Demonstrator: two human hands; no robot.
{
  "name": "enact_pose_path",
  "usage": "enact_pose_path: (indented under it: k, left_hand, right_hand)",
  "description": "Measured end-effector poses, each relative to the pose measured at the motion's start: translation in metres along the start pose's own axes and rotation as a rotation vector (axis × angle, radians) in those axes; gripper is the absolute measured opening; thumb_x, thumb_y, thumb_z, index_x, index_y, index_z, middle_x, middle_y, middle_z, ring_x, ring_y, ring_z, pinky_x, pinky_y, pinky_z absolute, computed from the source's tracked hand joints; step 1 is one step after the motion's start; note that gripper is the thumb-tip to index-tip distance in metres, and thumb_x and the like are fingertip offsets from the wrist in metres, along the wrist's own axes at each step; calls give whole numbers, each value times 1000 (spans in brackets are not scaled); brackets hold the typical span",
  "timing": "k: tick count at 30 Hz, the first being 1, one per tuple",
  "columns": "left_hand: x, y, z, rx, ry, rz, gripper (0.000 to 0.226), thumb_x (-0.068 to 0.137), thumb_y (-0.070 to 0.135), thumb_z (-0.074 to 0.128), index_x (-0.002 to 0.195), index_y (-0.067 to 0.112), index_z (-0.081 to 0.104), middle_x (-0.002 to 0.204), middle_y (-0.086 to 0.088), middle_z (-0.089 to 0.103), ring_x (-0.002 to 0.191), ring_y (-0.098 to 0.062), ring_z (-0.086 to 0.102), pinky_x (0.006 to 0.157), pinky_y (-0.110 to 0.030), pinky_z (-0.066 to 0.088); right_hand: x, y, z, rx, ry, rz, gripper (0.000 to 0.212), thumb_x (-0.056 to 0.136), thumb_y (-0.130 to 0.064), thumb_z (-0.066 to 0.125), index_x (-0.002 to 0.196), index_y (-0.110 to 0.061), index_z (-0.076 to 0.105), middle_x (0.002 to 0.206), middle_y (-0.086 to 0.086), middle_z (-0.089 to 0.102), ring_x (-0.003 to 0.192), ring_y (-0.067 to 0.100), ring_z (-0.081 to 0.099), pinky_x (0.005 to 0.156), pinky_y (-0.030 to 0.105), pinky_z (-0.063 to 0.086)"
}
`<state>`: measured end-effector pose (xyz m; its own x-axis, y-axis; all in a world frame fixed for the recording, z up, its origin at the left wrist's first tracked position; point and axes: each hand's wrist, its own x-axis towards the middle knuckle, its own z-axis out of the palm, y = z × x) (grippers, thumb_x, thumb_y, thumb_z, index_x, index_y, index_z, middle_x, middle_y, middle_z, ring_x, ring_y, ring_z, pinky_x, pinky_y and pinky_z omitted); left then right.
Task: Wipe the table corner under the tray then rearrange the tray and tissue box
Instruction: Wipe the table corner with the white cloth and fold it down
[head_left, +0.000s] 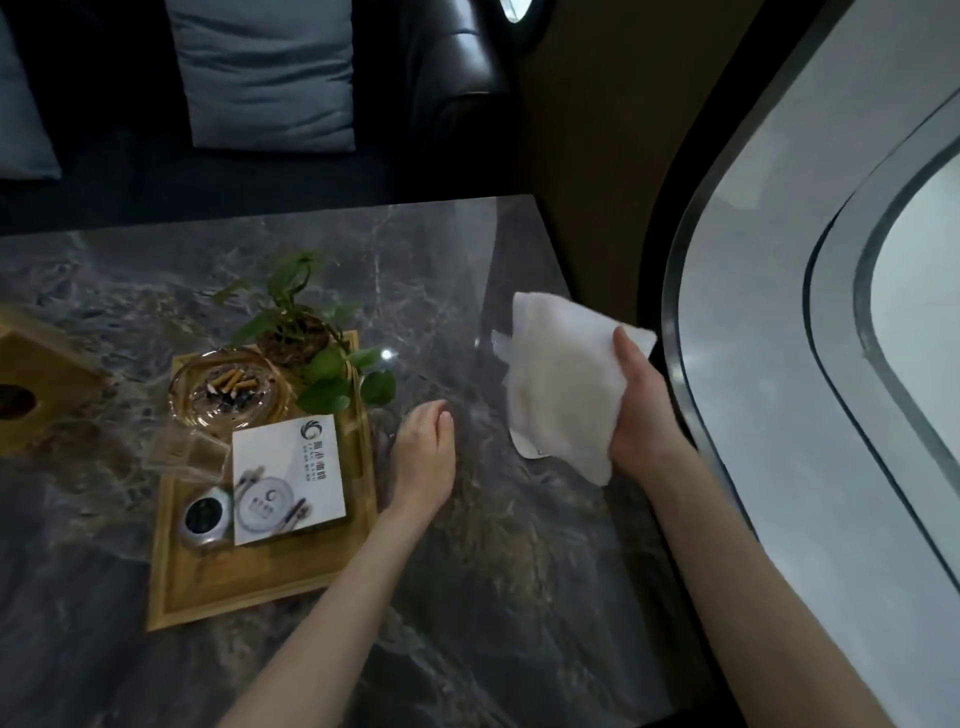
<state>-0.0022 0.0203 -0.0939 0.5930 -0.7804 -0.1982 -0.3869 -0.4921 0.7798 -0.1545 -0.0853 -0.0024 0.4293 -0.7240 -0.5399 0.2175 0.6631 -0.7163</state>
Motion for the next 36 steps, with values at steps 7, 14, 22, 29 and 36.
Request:
enact_pose_path:
  k: [7, 14, 22, 29, 36]
  left_hand:
    - [40, -33, 27, 525, -38, 85, 54, 97, 37, 19, 145, 13, 14, 157, -4, 8, 145, -17, 2, 114, -35, -2]
    - [47, -36, 41, 565, 52, 53, 68, 87, 46, 2, 145, 12, 11, 157, -4, 6, 145, -17, 2, 113, -35, -5]
    - [47, -36, 41, 563, 83, 33, 65, 89, 41, 10, 144, 7, 14, 156, -9, 12, 143, -16, 6, 114, -33, -3]
    - [50, -37, 42, 622, 109, 36, 61, 91, 37, 18, 141, 3, 24, 152, -13, 23, 140, -18, 13, 112, -31, -5]
    - [51, -38, 43, 614, 108, 42, 60, 91, 37, 18, 142, 6, 23, 153, -9, 22, 140, -14, 11, 111, -29, -7]
  right_hand:
    - [44, -42, 7, -657, 228, -156, 55, 94, -52, 32, 137, -19, 36, 121, 1, 48, 100, 16, 46, 84, 31, 36]
    - [102, -1, 21, -854, 263, -213, 52, 97, -42, 33, 121, 0, 54, 108, 11, 64, 102, 19, 58, 81, 22, 46]
    - [149, 80, 26, -1514, -107, -342, 75, 89, -56, 15, 148, -11, 3, 159, 8, 2, 146, 19, -5, 118, 40, -9]
    - [159, 101, 14, -1957, -85, -541, 67, 87, -49, 2, 148, -21, -5, 158, 9, -7, 145, 24, -12, 108, 38, -23]
    - [174, 82, -3, -1946, -102, -577, 59, 94, -44, 9, 148, -23, -3, 159, 3, -4, 145, 17, -9, 111, 37, -20]
